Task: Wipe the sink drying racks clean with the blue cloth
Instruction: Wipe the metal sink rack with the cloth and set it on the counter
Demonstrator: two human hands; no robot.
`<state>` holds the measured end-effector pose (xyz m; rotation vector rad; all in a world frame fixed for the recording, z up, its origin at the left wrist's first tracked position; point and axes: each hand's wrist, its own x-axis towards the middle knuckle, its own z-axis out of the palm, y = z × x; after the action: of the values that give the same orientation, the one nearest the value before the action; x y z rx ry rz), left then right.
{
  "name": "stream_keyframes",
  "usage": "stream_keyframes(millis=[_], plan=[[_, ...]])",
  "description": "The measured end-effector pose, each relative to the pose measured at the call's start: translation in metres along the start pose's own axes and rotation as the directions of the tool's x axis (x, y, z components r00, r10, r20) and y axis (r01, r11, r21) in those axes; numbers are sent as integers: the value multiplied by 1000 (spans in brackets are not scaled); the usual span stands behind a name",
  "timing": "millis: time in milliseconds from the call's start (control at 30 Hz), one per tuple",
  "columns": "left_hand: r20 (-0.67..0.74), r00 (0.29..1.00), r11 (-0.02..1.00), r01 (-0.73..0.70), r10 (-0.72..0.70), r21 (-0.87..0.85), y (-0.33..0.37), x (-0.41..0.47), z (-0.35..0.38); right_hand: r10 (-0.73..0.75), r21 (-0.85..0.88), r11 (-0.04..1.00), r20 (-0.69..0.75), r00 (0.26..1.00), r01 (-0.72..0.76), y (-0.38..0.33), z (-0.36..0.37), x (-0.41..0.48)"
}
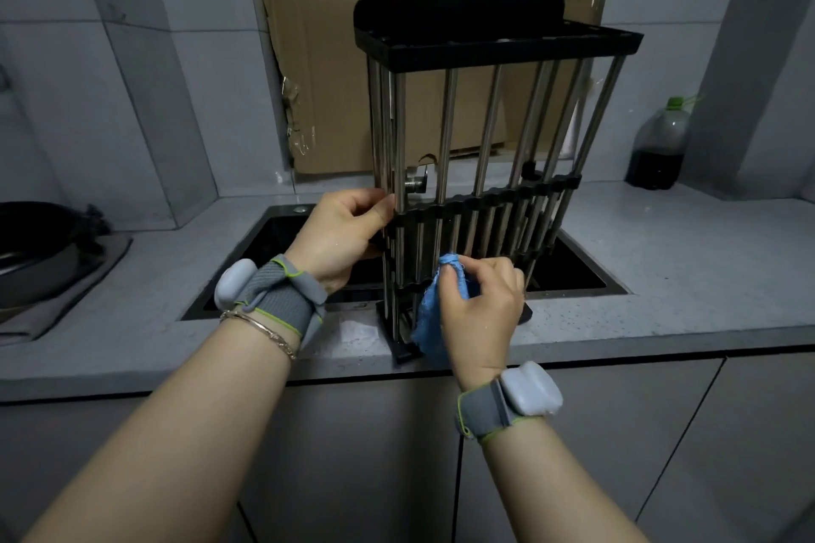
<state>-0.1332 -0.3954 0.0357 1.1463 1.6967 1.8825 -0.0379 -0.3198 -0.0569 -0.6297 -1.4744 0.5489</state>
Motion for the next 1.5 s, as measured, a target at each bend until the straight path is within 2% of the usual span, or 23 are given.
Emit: stream_keyframes(millis=[67, 200, 300, 400, 567, 767, 900, 1000, 1100, 1267, 1367, 1500], plan=[[-10, 1000, 1000, -2, 2, -9, -2, 2, 0, 35, 78, 996, 42, 999, -38, -2, -8, 1], [-8, 1000, 996, 27, -28, -80, -1, 6, 0, 201, 298, 936, -25, 979, -185, -19, -24, 17], [28, 999, 997, 47, -45, -67, -1, 7, 0, 243, 344, 917, -78, 967, -203, -33, -21, 30], [53, 998, 999, 26, -23, -45, -2, 8, 3, 237, 322, 929, -137, 962, -183, -37, -14, 30], [55, 998, 1000, 8, -7, -19, -6, 9, 5, 107, 189, 979, -189, 976, -71, -28, -2, 26], [51, 999, 999, 1, 1, -33, -5, 11, 5, 89, 49, 995, -102, 991, -85, 1, -7, 7], [74, 997, 1000, -15, 15, -11, -2, 11, 8, 20, 88, 996, -194, 981, -3, -21, -12, 35], [99, 995, 1000, -10, 12, -25, -1, 11, 8, 23, 119, 993, -216, 976, 3, -29, -11, 41], [103, 994, 999, -23, 26, -28, -3, 11, 8, 2, 25, 1000, -195, 981, 2, -14, -9, 31], [87, 996, 999, -26, 29, -35, -3, 13, 10, 15, -129, 991, -73, 997, -25, 11, -11, 14], [81, 996, 999, -31, 34, -31, 0, 12, 12, 55, -48, 997, -5, 998, -55, 8, -24, 17], [84, 996, 999, -12, 16, -43, 0, 10, 10, 152, 174, 976, -98, 983, -133, -8, -38, 35]])
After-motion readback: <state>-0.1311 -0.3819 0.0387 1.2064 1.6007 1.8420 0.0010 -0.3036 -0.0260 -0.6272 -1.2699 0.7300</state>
